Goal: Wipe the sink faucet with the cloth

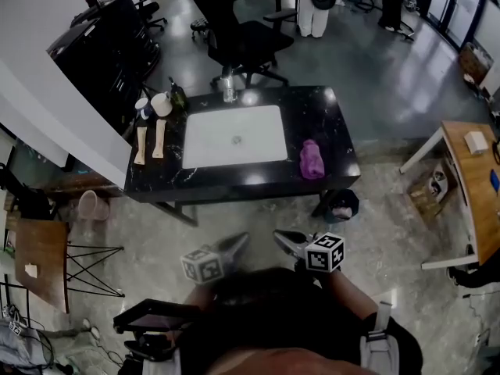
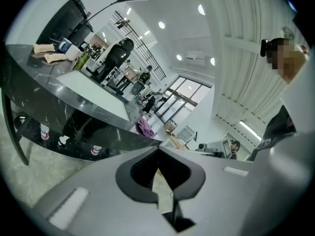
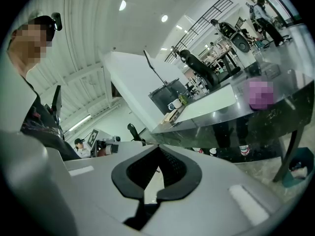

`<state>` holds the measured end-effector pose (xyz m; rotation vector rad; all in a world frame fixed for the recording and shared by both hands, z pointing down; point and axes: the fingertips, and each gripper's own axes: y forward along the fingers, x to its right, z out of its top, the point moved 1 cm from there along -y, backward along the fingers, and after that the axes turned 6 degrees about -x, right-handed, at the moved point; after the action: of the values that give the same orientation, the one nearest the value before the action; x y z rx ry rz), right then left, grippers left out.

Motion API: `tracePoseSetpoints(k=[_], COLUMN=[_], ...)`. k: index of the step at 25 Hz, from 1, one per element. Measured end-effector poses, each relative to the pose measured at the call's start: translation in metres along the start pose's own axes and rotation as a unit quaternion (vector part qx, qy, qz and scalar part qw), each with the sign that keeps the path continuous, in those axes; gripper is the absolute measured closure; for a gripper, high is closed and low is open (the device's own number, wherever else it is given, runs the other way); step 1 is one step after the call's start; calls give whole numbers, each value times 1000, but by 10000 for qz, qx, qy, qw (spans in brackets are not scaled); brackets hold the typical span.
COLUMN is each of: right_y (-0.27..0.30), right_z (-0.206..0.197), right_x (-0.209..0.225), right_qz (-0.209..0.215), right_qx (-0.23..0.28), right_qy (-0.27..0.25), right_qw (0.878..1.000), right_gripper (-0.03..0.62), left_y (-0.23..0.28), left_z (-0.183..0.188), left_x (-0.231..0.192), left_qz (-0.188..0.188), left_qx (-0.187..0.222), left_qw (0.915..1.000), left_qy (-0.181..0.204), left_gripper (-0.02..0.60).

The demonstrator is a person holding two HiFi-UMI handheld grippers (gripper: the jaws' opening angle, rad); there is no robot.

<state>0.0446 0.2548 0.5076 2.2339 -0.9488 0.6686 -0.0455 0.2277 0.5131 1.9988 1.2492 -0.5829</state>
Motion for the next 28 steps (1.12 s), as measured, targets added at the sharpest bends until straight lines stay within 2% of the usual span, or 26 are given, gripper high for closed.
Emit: tracePoseSetpoints(k=[14,18,20,22,25,28], right_y=[0,9,14,21,37,41], right_z=[6,16,22,30,58,82], right_x=[6,13,15,21,29,54], right_qz=[99,112,63,-33,-174,-576], right_qx=[130,211,280,360,564,848], right_qy=[183,287,374,424,413,589], right_qw=[9997,9993,9989,9984,9974,9930], right_gripper=[583,583,582,582,582,544], left_y=[6,2,-2,1,8,13], left_z=[7,35,47,55,77,90], left_x=[-3,-15,-21,-25,-38,-56], left_qz=[-10,41,-17,-286,-791,-977], left_qx=[-84,-16,-143,-345,-320,-370], left_qw=[9999,9999,9996,9990,9940,9901], left_qy=[-147,100,244,-13,-690,-934], left_gripper=[584,584,584,584,584,584])
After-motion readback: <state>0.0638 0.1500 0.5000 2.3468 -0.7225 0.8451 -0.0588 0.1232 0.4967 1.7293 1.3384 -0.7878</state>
